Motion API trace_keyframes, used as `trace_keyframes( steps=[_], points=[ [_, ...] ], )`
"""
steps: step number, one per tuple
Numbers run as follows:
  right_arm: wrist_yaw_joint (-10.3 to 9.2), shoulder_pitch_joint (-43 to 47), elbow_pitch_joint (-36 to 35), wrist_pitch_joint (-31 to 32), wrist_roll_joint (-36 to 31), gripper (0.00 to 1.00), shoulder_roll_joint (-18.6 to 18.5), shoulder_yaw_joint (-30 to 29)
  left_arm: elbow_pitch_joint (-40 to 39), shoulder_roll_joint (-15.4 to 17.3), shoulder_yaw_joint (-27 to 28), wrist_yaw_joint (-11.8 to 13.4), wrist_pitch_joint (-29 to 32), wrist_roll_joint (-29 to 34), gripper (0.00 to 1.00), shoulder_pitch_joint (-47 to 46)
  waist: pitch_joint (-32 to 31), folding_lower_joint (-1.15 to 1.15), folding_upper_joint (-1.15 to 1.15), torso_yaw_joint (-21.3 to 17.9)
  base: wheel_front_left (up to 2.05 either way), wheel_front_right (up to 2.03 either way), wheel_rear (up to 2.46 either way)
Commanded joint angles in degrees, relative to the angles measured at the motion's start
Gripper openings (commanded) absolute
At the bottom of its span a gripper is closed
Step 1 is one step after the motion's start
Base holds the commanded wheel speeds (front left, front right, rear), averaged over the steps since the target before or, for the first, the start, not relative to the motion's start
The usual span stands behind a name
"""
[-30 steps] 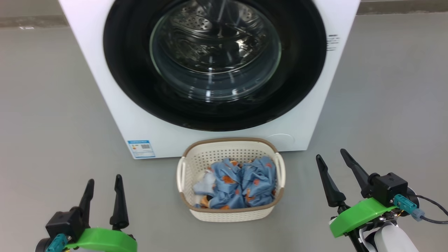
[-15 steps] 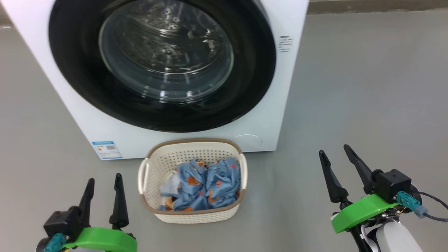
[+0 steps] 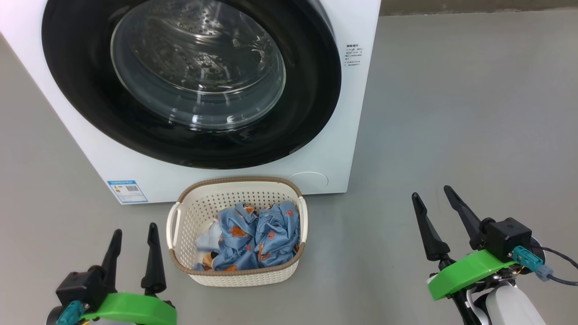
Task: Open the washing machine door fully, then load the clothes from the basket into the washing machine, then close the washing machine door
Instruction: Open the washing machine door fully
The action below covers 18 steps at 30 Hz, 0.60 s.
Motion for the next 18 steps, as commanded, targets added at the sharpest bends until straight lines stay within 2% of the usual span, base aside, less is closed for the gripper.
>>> trace_keyframes(
  steps=[1,18],
  points=[
    [0.09,-1.8,-1.6,-0.7,-0.1,1.0,0.1,1.4,-1.7,1.0,1.8,0.3,-0.4,-0.2,1.0,-2.6,0.1,0.0,0.0,0.0,0.0,0.0,0.0],
    [0.09,-2.0,-1.6,-0.7,0.2,1.0,0.1,1.4,-1.8,1.0,1.3,0.7,-0.4,-0.4,1.0,-2.6,0.4,0.0,0.0,0.2,0.0,0.0,0.0]
  ],
)
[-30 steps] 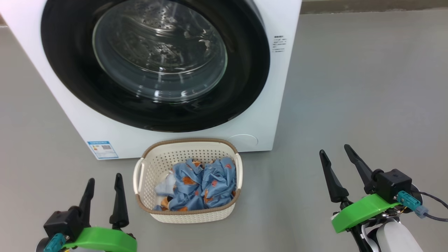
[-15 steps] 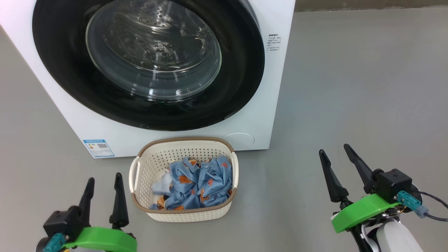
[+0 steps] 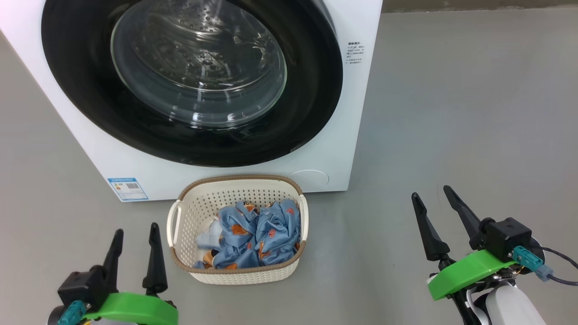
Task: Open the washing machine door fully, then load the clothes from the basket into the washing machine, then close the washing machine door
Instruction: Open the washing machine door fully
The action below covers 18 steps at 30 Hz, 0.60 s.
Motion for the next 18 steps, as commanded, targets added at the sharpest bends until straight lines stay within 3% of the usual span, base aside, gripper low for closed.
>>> trace_keyframes(
  steps=[1,18],
  points=[
    [0.09,-2.0,-1.5,-0.7,0.2,1.0,0.1,1.3,-1.7,1.0,1.6,0.3,-0.4,-0.4,1.0,-2.6,0.0,0.0,0.0,0.0,0.0,0.0,0.0],
    [0.09,-5.4,-0.7,-0.7,1.2,1.0,-0.3,0.4,-2.2,1.0,1.3,0.7,-0.4,-0.5,1.0,-3.4,2.3,0.0,0.0,1.1,0.0,0.0,0.0]
  ],
)
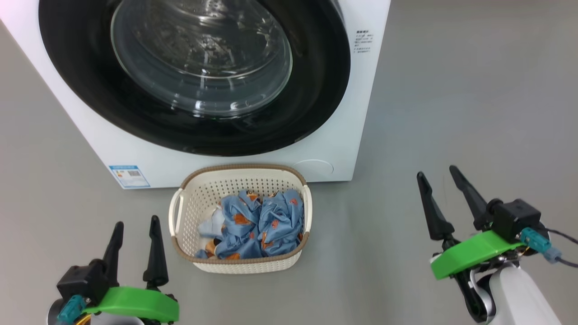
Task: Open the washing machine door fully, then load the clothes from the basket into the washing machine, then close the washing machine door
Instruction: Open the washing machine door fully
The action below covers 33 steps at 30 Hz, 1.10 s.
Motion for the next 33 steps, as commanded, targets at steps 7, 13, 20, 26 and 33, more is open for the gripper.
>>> trace_keyframes(
  steps=[7,13,20,26,33],
  points=[
    [0.09,-5.3,-0.9,-0.7,1.1,1.0,-1.3,1.0,-2.1,1.0,1.1,0.8,-0.4,-0.3,1.0,-3.4,2.9,0.0,0.0,1.3,0.0,0.0,0.0],
    [0.09,-8.3,-0.7,-0.7,2.4,0.47,-2.8,0.7,-2.7,1.0,0.8,0.6,-0.4,-0.5,1.0,-4.3,4.9,0.0,0.0,2.5,0.0,0.0,0.0],
    [0.09,-11.2,-1.2,-0.7,5.0,0.0,-3.9,-0.2,-3.2,1.0,0.5,0.5,-0.4,-0.5,1.0,-4.8,6.3,0.0,0.0,3.4,0.0,0.0,0.0],
    [0.09,-15.1,-1.1,-0.7,15.7,0.0,-4.1,-1.5,-3.9,1.0,-0.1,0.1,-0.4,-1.0,1.0,-5.7,8.6,0.0,0.0,4.3,0.0,0.0,0.0],
    [0.09,-22.0,1.1,-0.7,29.2,0.0,-8.2,0.2,-4.5,1.0,-0.9,-0.5,-0.4,-2.3,1.0,-7.2,11.5,0.0,0.0,5.5,0.0,0.0,0.0]
  ],
)
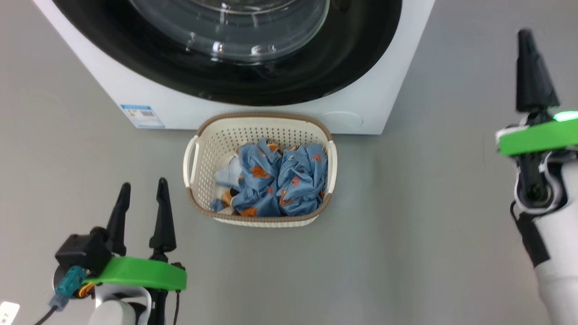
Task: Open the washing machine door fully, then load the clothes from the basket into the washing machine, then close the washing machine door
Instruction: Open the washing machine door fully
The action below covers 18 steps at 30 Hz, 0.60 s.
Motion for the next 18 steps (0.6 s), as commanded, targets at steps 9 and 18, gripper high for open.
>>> trace_keyframes(
  steps=[9,18],
  points=[
    [0.09,-9.6,3.7,7.1,20.8,0.0,-5.0,4.6,-3.0,1.0,0.9,-0.6,-0.4,-1.5,1.0,-3.3,3.9,0.0,0.0,2.4,0.0,0.0,0.0],
    [0.09,-17.6,9.4,17.2,36.9,0.0,-7.6,3.8,-4.0,1.0,-0.1,-0.9,-0.4,-2.5,1.0,-4.9,7.2,0.0,0.0,4.5,0.0,0.0,0.0]
  ],
)
